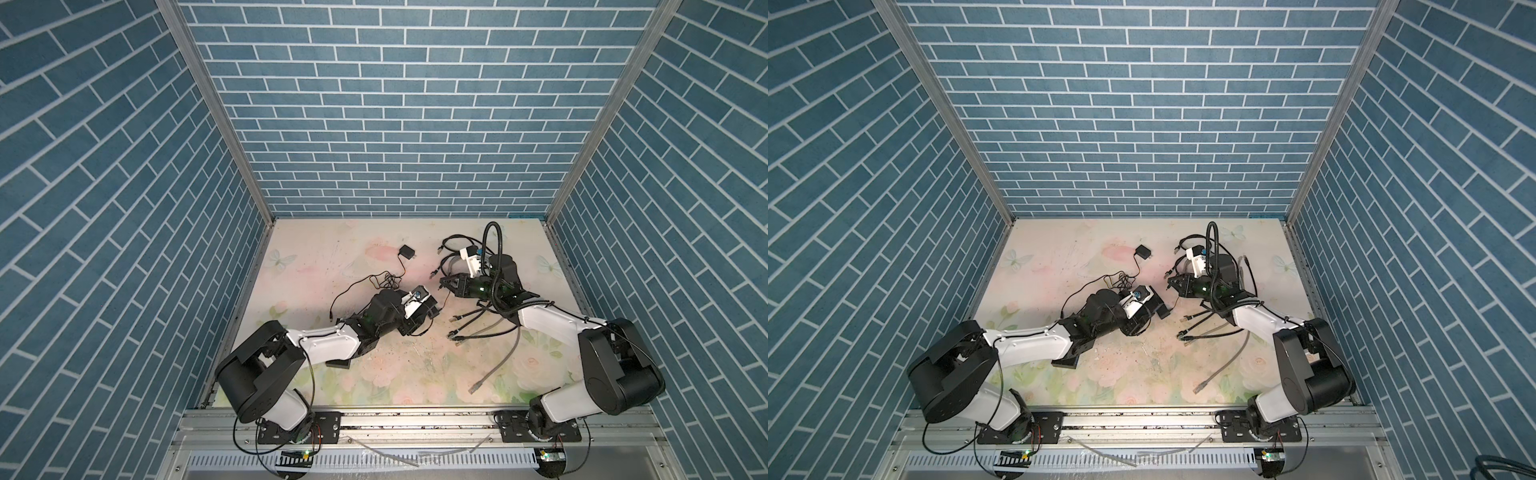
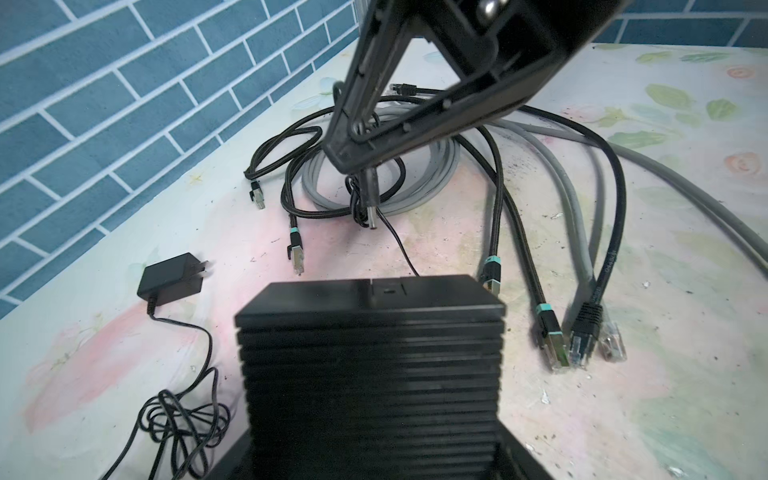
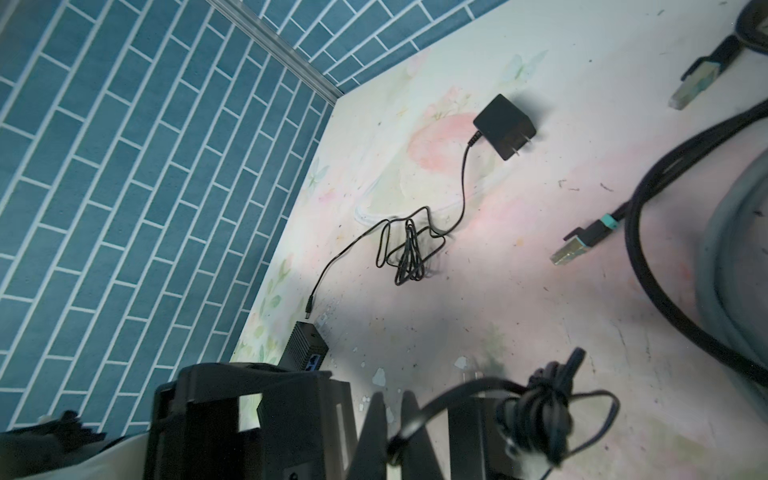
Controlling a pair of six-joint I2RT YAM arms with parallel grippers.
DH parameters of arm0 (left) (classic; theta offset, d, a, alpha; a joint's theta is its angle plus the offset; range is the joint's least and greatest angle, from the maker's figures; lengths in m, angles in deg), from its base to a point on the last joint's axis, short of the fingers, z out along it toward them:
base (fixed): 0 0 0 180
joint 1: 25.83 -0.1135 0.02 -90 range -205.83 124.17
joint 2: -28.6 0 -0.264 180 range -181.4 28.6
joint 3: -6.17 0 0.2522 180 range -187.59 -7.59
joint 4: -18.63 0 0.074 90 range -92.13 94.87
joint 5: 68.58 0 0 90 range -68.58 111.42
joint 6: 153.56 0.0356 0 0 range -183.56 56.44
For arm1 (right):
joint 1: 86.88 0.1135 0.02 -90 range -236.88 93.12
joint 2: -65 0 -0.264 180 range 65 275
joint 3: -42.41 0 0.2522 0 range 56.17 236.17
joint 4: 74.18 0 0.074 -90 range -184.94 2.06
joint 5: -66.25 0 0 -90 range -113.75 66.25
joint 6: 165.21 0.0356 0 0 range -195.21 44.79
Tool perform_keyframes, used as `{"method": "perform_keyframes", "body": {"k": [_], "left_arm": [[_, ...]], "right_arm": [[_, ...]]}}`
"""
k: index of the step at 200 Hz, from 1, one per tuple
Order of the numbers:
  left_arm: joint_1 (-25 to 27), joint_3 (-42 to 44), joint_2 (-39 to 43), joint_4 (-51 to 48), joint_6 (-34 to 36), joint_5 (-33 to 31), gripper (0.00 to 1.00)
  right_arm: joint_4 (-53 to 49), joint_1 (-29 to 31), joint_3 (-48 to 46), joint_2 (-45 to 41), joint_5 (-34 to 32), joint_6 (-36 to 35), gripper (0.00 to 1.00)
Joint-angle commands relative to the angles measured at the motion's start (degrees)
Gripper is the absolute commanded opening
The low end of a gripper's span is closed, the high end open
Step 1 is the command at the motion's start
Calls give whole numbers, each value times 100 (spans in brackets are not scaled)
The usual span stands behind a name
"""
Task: Insert the plug into the switch port
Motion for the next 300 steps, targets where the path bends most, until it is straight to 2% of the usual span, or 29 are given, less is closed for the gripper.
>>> {"method": "perform_keyframes", "body": {"k": [1, 97, 149, 300], "left_arm": [[-193, -83, -213, 723, 158, 412, 72], [-420, -208, -748, 1591, 339, 1105, 72], [-426, -187, -780, 1807, 350, 986, 72], [-447, 19, -551, 2078, 169, 829, 71]], "right_arm": [[600, -21, -122, -256, 252, 173, 0], [1284, 172, -310, -162, 605, 356, 0], [1442, 224, -363, -11, 629, 422, 0], [317, 320, -346, -298, 208, -284, 0]]}}
